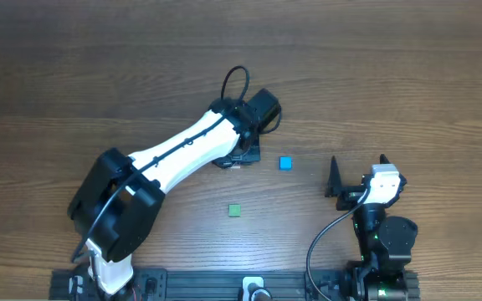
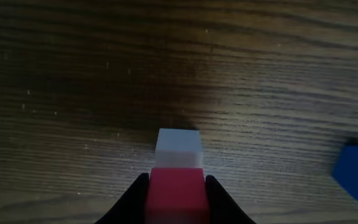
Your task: Stack Cubes
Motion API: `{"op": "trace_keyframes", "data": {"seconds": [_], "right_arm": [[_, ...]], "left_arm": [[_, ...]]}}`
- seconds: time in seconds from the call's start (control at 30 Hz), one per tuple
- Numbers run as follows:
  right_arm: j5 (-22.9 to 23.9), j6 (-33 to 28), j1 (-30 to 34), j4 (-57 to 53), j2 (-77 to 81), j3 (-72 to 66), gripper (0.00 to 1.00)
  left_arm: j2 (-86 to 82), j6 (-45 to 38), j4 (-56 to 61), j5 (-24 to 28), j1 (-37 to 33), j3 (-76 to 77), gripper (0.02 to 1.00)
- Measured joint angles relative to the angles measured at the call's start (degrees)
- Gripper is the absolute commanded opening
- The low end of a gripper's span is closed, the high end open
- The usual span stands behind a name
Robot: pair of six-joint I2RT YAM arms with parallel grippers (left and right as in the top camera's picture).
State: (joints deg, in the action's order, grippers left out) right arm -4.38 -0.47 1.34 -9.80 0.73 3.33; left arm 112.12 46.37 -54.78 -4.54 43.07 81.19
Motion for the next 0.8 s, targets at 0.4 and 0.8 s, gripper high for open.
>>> {"op": "trace_keyframes", "data": {"seconds": [0.4,0.8], "right_arm": [[0.00,-0.02,0.00,0.00,0.00,0.00,0.991],[0.00,0.00,0.00,0.00,0.00,0.00,0.993]], "left_arm": [[0.09,0.02,0.17,-0.24,0.00,0.00,0.047],[0.09,1.09,0.17,-0.44,0.00,0.00,0.047]]}}
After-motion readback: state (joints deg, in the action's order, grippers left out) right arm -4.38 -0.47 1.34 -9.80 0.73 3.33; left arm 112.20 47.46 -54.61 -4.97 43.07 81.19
